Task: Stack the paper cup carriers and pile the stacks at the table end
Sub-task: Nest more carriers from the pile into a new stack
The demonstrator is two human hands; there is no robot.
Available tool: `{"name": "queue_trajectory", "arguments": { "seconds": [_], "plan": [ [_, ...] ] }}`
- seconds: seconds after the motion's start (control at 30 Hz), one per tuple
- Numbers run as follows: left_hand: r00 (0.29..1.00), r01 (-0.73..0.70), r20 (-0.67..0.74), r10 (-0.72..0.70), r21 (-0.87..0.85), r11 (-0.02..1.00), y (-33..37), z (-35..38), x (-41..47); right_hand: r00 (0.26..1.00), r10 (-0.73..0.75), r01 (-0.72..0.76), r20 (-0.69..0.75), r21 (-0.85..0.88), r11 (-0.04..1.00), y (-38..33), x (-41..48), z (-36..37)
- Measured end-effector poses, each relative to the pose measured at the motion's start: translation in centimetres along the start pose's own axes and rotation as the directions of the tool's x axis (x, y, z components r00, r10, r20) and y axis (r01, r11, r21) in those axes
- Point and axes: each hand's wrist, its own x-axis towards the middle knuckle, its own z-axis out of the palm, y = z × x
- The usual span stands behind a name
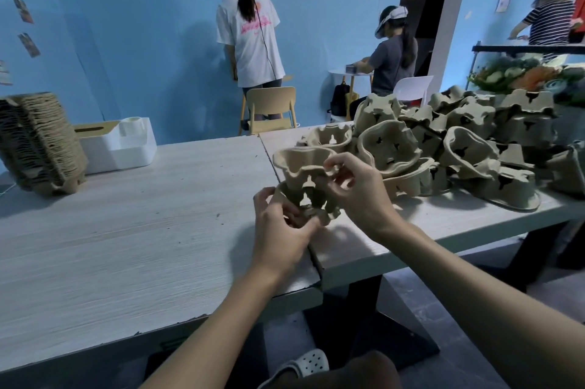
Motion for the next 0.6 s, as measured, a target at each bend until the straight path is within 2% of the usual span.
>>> {"name": "queue_trajectory", "arguments": {
  "seconds": [0.07, 0.2, 0.3, 0.37, 0.47, 0.6],
  "plan": [
    [1.0, 0.015, -0.014, -0.016, -0.049, 0.999, -0.2, 0.6, -0.2, 0.999, 0.0, 0.0, 0.043, -0.002, 1.0, 0.4, -0.8, -0.4],
    [0.998, 0.036, -0.04, -0.041, -0.122, 0.992, -1.1, 0.5, -0.4, 0.988, 0.051, -0.033, 0.146, -0.122, 0.992, 1.6, -1.4, -1.7],
    [0.999, 0.024, -0.021, -0.026, -0.098, 0.995, -0.9, 0.4, -0.5, 0.999, 0.032, -0.028, 0.018, -0.185, 0.982, 2.8, -1.5, -3.2],
    [1.0, 0.029, 0.015, -0.028, -0.09, 0.996, -0.7, 0.4, -0.5, 0.997, 0.006, -0.03, -0.081, -0.288, 0.957, 3.9, -1.7, -4.4],
    [0.998, 0.03, 0.058, -0.025, -0.078, 0.996, -0.7, 0.4, -0.4, 0.991, -0.054, -0.017, -0.121, -0.525, 0.851, 5.4, -2.0, -5.8],
    [0.995, 0.008, 0.104, -0.007, -0.012, 1.0, -0.9, 0.2, -0.3, 0.996, -0.083, 0.032, -0.029, -0.762, 0.647, 5.7, -2.0, -6.2]
  ]
}}
